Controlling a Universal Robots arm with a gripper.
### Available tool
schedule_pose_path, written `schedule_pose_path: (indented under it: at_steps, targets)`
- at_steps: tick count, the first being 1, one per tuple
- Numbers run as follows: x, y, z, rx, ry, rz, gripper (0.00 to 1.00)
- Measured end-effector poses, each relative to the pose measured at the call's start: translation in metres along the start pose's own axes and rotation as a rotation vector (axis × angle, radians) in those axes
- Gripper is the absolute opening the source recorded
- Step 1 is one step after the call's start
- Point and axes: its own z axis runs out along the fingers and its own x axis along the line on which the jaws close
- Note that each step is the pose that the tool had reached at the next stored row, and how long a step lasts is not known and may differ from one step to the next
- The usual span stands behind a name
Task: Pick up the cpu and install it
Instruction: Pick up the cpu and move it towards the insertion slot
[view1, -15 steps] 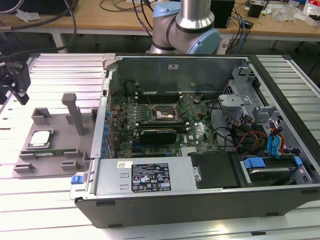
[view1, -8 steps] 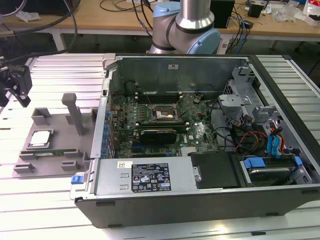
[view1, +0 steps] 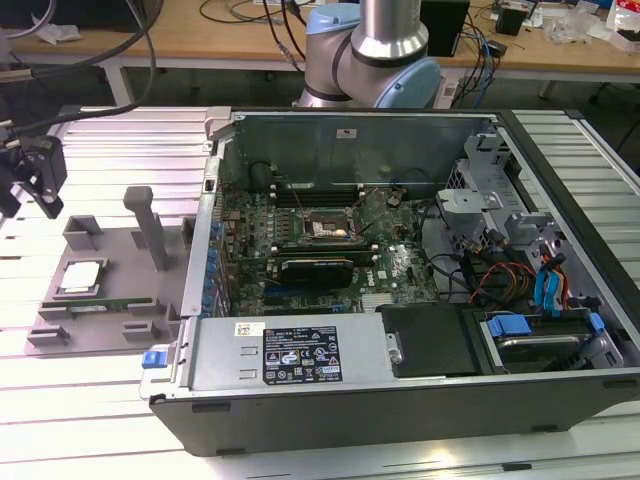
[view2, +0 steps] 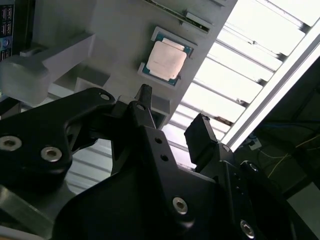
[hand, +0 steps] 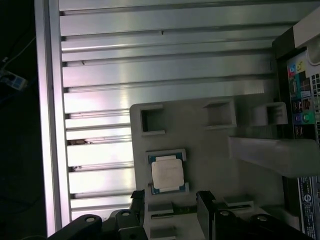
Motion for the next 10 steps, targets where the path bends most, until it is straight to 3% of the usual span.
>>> schedule_pose_path:
  at_steps: [10]
  targets:
    - [0.0002, -0.0004, 0.0098, 0.0, 0.0, 0.0, 0.55]
